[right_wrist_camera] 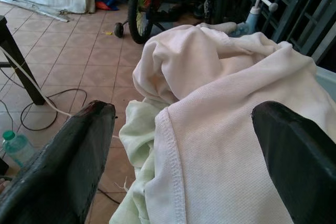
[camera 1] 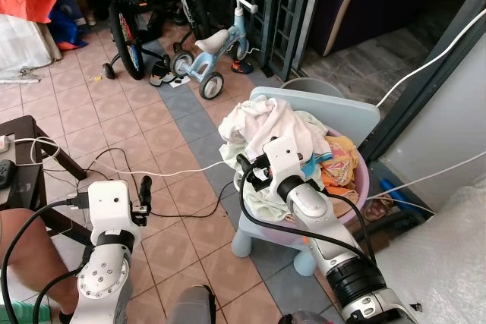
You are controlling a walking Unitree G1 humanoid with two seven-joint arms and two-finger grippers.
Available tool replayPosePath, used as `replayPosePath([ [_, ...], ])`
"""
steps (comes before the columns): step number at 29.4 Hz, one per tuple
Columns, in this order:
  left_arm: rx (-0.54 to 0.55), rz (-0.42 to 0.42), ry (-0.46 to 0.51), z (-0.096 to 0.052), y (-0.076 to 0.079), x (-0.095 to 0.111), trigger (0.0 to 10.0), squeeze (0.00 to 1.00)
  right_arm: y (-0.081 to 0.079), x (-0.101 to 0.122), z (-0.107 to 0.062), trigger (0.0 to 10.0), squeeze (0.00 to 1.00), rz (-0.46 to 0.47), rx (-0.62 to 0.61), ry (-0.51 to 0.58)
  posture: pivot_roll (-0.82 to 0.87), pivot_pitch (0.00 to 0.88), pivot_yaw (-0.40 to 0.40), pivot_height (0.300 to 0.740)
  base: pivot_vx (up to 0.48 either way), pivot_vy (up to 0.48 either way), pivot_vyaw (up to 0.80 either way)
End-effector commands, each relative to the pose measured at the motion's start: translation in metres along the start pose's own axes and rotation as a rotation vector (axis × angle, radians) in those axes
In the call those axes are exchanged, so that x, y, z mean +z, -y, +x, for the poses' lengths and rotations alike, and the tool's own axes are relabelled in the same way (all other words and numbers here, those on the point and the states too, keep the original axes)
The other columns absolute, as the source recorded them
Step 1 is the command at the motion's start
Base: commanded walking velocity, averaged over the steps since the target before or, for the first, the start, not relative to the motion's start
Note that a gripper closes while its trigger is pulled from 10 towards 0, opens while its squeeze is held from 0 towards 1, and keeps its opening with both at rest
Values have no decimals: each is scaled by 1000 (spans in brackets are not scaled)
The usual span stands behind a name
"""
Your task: Clothes washing
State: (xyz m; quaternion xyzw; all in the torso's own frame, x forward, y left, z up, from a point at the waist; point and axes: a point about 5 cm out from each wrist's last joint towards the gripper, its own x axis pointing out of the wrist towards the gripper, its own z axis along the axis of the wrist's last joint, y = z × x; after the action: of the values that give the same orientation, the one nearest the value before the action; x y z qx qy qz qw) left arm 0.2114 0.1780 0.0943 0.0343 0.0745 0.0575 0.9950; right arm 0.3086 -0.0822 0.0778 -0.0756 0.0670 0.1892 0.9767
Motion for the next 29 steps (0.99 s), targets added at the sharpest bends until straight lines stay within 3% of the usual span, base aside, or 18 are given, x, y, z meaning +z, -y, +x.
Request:
replayPosePath([
  [1,-4,-3,-3,-1,0,2,10000,0,4,-10,-1,10000,0,30,-37,-42,178,169,3,740,0,0,0],
  [2,-7,-4,-4,-1,0,3,10000,0,3,-14,0,4078,0,18,-39,-66,178,169,3,740,0,0,0],
  [3,-8,-4,-5,0,1,3,10000,0,2,-17,2,3255,0,1,-44,-92,178,171,4,740,0,0,0],
  [4,-10,-6,-7,0,1,3,10000,0,2,-24,3,0,0,-19,-47,-140,177,172,4,740,0,0,0],
  [5,-12,-6,-8,0,2,4,10000,0,2,-28,4,2667,0,-29,-47,-164,174,172,1,740,0,0,0],
  [7,-14,-7,-8,0,2,4,10000,0,2,-30,5,2667,0,-40,-46,-181,174,172,1,740,0,0,0],
  [8,-20,-11,-6,1,3,5,10000,0,3,-30,8,0,0,-22,-54,-193,173,173,-1,740,0,0,0],
  [29,-31,-19,2,11,7,7,10000,0,19,-25,15,0,0,57,-151,-145,147,154,7,740,0,0,0],
])
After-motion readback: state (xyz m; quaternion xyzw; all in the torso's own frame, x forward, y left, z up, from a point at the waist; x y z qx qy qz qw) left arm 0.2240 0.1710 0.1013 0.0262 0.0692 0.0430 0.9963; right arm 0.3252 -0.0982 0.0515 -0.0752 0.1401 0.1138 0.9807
